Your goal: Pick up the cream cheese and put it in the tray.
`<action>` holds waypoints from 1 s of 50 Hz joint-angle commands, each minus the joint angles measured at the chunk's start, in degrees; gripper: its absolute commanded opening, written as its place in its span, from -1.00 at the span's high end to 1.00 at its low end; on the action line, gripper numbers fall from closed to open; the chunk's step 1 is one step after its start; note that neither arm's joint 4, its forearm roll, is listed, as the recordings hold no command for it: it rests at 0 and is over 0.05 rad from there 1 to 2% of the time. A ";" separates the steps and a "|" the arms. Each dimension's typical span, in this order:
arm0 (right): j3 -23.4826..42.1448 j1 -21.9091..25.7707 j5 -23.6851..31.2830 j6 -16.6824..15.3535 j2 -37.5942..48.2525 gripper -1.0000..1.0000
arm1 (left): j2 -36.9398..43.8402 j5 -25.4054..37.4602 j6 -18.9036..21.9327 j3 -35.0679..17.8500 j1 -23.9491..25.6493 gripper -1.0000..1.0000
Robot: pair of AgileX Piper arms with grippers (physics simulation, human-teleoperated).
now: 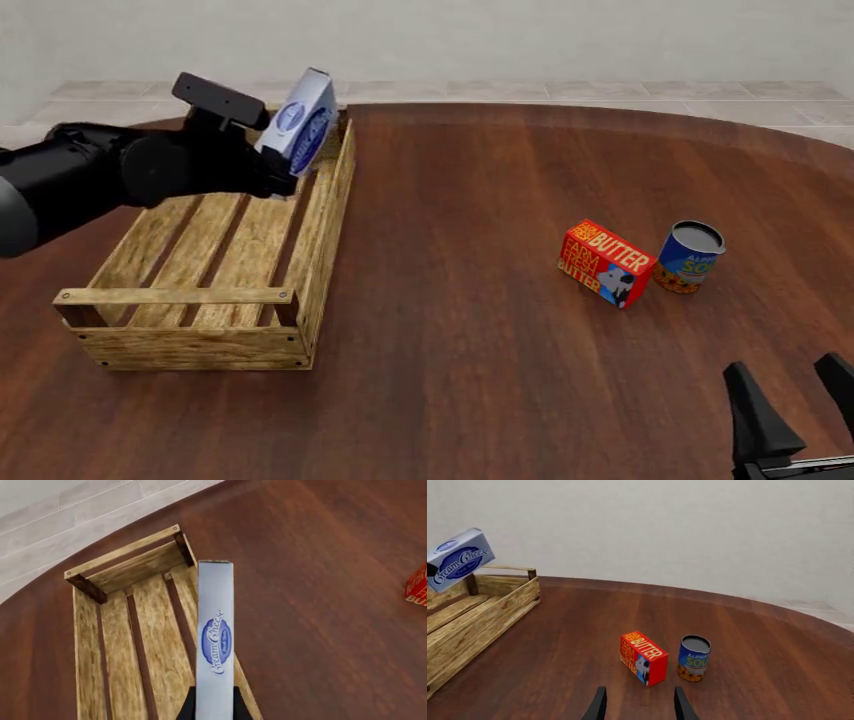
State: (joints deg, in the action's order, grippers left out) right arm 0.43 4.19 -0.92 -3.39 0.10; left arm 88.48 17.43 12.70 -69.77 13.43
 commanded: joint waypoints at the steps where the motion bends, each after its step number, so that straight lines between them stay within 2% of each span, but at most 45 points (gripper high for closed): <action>1: 0.00 0.00 0.07 -0.03 0.01 -1.00 | -1.47 -0.75 0.41 1.41 -2.84 1.00; 19: 0.00 0.05 0.04 -0.02 0.01 -1.00 | -1.18 -3.14 0.36 5.86 -5.74 1.00; 25: 0.00 0.15 0.06 -0.17 0.02 -1.00 | 0.86 -3.85 1.07 5.93 -7.50 1.00; 50: -0.01 0.24 -0.02 -0.18 0.00 -1.00 | 7.97 -7.69 -0.43 7.51 -10.11 1.00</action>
State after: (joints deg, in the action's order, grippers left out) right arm 0.43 4.41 -0.94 -3.55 0.10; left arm 94.11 11.50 11.97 -62.52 4.47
